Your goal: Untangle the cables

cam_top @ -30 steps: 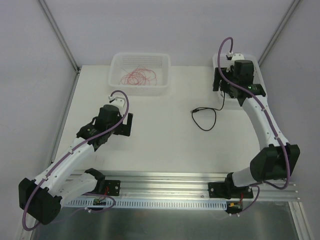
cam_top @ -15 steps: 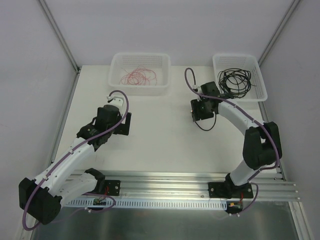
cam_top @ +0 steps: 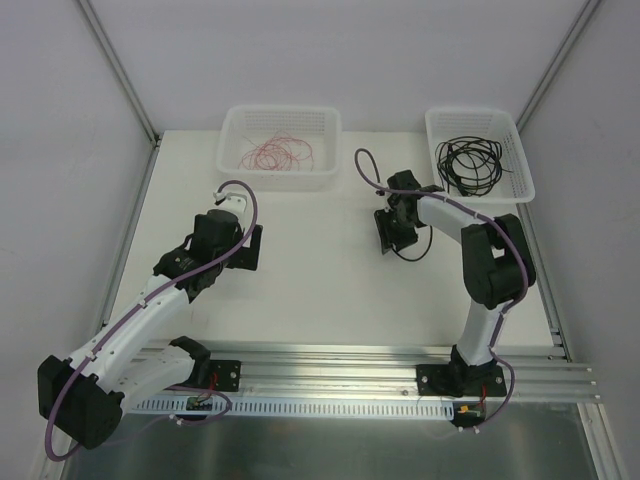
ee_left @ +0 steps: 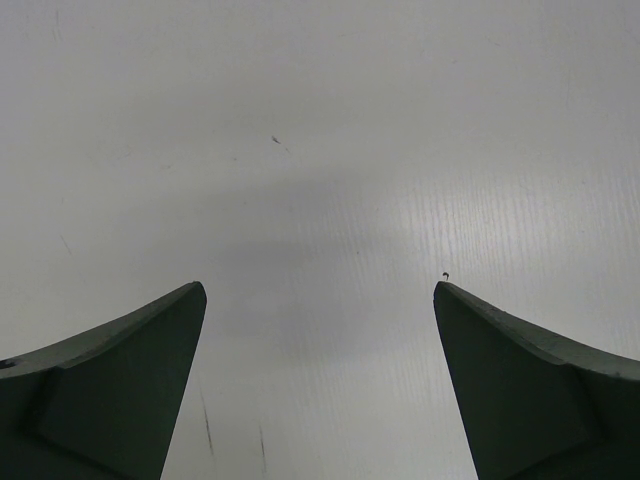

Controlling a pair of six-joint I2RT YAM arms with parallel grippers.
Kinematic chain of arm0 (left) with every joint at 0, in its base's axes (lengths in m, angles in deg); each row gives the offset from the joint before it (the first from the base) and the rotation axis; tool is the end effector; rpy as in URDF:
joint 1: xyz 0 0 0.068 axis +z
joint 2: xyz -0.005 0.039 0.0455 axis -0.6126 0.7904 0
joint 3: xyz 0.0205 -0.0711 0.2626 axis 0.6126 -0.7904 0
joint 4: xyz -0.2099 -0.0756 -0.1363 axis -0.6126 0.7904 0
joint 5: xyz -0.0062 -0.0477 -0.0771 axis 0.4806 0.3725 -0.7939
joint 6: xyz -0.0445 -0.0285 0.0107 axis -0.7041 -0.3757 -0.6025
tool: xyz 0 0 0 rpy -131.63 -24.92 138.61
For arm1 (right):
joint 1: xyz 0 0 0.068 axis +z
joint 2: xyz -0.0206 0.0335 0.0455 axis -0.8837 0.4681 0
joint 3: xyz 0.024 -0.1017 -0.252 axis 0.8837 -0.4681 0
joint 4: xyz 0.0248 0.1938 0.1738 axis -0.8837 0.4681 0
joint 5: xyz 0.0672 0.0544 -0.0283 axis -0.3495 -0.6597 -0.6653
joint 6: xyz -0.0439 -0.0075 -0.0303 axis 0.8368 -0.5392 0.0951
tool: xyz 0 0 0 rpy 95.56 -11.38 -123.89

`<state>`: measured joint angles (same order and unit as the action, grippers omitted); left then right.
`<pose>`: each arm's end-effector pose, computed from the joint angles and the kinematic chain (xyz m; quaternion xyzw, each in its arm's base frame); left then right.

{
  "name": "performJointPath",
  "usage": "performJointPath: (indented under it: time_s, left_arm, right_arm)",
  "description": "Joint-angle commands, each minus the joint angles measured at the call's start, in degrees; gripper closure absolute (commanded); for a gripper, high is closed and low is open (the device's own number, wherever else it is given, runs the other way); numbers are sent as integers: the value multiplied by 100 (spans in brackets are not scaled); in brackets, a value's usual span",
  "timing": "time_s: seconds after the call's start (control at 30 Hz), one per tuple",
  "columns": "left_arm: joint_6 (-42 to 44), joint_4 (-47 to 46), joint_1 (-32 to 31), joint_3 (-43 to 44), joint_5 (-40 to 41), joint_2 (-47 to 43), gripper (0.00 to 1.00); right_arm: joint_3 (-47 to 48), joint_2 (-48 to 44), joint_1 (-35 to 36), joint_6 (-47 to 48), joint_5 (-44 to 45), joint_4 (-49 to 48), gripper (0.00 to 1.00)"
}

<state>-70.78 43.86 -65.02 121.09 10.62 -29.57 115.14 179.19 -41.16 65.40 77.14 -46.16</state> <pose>0.1881 -0.0842 0.2802 0.0847 0.8776 0.0040 0.4719 0.3496 0.1373 0.1781 -0.2868 0.9344 0.0632 0.2017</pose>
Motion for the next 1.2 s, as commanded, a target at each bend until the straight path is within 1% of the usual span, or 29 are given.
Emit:
performJointPath:
  time_s: [0.0,0.03,0.1,0.13,0.17,0.23,0.27,0.33,0.37,0.47,0.53,0.67,0.73,0.83,0.9,0.93,1.03,1.1,1.17]
  left_arm:
    - [70,-128,88,-50,99,-86,1]
    - [70,-128,88,-50,81,-87,1]
    - [79,-128,105,-50,64,-78,1]
    - [79,-128,97,-42,64,-69,1]
    - [79,-128,105,-41,55,-78,1]
    - [70,-120,114,-33,46,-60,1]
    - [70,-128,105,-41,37,-60,1]
    - [79,-128,123,-50,37,-60,1]
    - [70,-128,114,-50,46,-60,1]
    - [79,-128,114,-59,28,-60,1]
    - [70,-128,114,-59,20,-60,1]
    - [79,-128,123,-50,20,-51,1]
    - [79,-128,114,-50,11,-51,1]
    - [79,-128,114,-50,11,-51,1]
    - [88,-120,123,-50,2,-34,1]
    - [79,-128,123,-59,2,-34,1]
    - [79,-128,123,-68,2,-34,1]
    - [88,-128,123,-59,20,-16,1]
    - [79,-128,114,-68,11,-7,1]
  right_arm:
    - [246,141,69,-69,79,42,54]
    - [246,193,95,-69,149,42,54]
    - [246,237,122,-34,202,51,59]
    - [237,264,166,-26,255,60,60]
    - [237,290,183,-25,273,60,64]
    - [220,317,227,-8,360,77,66]
    - [220,343,245,1,413,86,69]
    - [185,317,297,18,518,95,79]
    - [176,273,307,45,519,104,88]
    - [184,-51,324,141,765,174,99]
    - [280,-394,333,264,774,375,99]
    - [816,-1035,324,598,958,929,99]
    - [1325,-1342,324,800,1142,1288,99]
    - [2203,-1554,254,1046,1397,1702,99]
    - [2626,-1617,132,1143,1512,1808,99]
    - [3080,-1634,70,1204,1616,1852,99]
    - [3706,-1687,-264,1188,1706,1617,99]
    - [3875,-1740,-579,1144,1540,1353,99]
    - [3911,-1766,-800,1065,1399,835,99]
